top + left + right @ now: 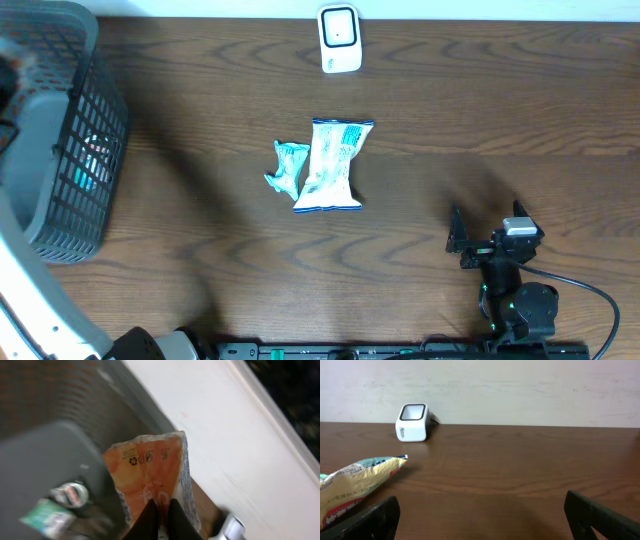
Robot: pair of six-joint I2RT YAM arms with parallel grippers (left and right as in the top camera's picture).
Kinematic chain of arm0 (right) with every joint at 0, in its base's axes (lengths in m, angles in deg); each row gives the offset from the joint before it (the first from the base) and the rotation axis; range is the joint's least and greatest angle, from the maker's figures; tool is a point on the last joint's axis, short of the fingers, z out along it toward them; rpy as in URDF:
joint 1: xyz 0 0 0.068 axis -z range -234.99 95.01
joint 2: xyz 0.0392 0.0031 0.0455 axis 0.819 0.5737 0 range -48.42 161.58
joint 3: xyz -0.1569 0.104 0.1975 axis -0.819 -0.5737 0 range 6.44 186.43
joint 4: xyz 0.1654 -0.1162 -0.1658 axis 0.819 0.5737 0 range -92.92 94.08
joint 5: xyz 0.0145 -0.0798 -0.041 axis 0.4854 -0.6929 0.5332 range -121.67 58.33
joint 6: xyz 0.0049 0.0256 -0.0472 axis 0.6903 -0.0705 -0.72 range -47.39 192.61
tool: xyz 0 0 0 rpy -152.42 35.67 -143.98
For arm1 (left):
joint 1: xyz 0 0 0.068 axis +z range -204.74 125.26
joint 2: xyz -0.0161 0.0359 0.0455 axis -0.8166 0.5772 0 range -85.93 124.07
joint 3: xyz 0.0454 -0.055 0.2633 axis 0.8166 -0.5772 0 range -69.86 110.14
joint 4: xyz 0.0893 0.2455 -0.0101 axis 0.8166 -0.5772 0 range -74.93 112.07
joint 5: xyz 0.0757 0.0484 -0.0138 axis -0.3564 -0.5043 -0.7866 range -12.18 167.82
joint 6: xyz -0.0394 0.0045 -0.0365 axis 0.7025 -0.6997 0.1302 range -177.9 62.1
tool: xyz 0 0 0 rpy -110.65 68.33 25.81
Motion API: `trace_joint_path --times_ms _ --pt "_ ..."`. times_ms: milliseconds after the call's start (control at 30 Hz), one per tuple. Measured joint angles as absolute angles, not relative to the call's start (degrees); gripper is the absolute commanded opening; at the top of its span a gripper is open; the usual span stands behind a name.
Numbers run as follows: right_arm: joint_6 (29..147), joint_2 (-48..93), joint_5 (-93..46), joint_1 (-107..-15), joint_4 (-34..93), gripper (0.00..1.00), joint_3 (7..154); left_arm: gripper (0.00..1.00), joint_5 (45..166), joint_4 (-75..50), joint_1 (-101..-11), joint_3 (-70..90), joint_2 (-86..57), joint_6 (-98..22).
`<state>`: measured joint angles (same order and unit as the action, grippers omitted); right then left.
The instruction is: Scan the item barcode
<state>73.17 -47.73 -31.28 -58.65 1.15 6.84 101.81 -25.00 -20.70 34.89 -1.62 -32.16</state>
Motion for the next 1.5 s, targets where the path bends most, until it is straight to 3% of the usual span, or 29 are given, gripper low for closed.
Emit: trace_joint_path --times_ms 533,767,833,1067,1200,1500 --pt "73.2 -47.7 -31.3 -58.7 1.2 0.99 6.8 0.08 104.8 -31.6 -49.0 34.9 1.5 -47.2" --pt "73.2 -47.7 -31.3 -58.7 1.2 0.99 6.8 0.08 99.7 -35.1 -59.2 34.9 7.5 -50.7" --pt "73.2 -47.7 -31.3 -58.7 1.2 0.99 6.8 0.25 97.3 -36.2 -61.0 34.9 9.9 -50.9" --pt "73.2 -47.7 -31.3 -58.7 1.2 0.99 6.8 0.35 92.7 -41.2 -62.8 34.9 17.2 -52.0" --pt "73.2 -47.7 -31.3 -58.7 1.2 0.99 6.8 0.62 88.1 -45.5 -62.8 34.9 19.2 -52.2" --pt "73.2 -47.7 -31.3 -58.7 1.2 0.99 6.8 0.64 71.0 -50.8 -62.8 34.9 19.5 -52.2"
